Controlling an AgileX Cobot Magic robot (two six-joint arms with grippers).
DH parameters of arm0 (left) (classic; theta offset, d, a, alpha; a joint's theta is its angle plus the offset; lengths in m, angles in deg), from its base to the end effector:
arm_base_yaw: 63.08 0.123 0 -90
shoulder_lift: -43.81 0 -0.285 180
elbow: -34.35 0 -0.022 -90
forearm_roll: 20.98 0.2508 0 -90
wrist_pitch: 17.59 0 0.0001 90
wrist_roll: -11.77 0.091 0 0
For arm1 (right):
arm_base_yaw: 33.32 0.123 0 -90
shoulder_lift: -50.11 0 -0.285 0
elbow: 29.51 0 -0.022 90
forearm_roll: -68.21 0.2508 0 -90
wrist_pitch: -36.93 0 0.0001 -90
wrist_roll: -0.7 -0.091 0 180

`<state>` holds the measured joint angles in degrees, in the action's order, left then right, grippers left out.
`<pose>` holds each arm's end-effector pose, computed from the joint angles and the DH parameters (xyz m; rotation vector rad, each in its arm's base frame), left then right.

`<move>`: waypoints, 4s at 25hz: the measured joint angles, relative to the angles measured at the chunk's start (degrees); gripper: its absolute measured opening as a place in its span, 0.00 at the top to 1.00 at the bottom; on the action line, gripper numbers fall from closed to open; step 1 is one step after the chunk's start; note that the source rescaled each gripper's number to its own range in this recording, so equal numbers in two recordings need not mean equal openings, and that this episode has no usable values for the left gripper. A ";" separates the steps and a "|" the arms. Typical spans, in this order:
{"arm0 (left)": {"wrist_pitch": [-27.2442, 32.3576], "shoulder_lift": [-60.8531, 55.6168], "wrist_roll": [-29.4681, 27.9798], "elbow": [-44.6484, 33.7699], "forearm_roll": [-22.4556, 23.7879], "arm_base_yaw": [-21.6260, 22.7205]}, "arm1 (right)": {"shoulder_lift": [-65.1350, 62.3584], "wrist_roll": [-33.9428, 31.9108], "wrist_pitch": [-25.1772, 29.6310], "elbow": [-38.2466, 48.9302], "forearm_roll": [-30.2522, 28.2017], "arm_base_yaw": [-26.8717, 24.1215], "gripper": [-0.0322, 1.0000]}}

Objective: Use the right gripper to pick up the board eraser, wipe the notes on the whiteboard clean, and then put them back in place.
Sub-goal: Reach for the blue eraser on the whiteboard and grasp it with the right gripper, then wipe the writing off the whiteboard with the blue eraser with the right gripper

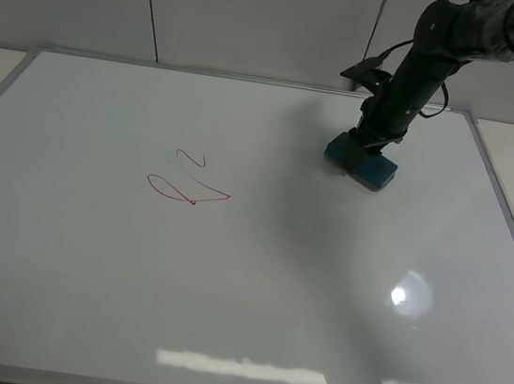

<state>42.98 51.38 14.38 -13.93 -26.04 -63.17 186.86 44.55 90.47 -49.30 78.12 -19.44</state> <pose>-0.0060 -0.0070 0.2792 0.0522 2.0290 -0.0777 0.4402 0.1218 0.1354 -1.3003 2.6371 0.1469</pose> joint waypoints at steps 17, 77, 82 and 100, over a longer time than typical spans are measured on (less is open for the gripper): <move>0.00 0.00 0.00 0.00 0.00 0.00 | 0.00 -1.20 -0.11 0.00 -0.16 0.00 0.95; 0.00 0.00 0.00 0.00 0.00 0.00 | 3.47 -59.05 -10.93 -5.69 -9.91 36.39 0.95; 0.00 0.00 0.00 0.00 0.00 0.00 | 7.22 -60.05 -9.45 -12.14 -10.66 38.12 0.95; 0.00 0.00 0.00 0.00 0.00 0.00 | 11.26 -61.87 -2.60 -17.76 -14.27 39.67 0.95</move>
<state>42.98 51.38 14.38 -13.93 -26.04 -63.17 198.12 -17.33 87.87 -67.05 63.85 20.23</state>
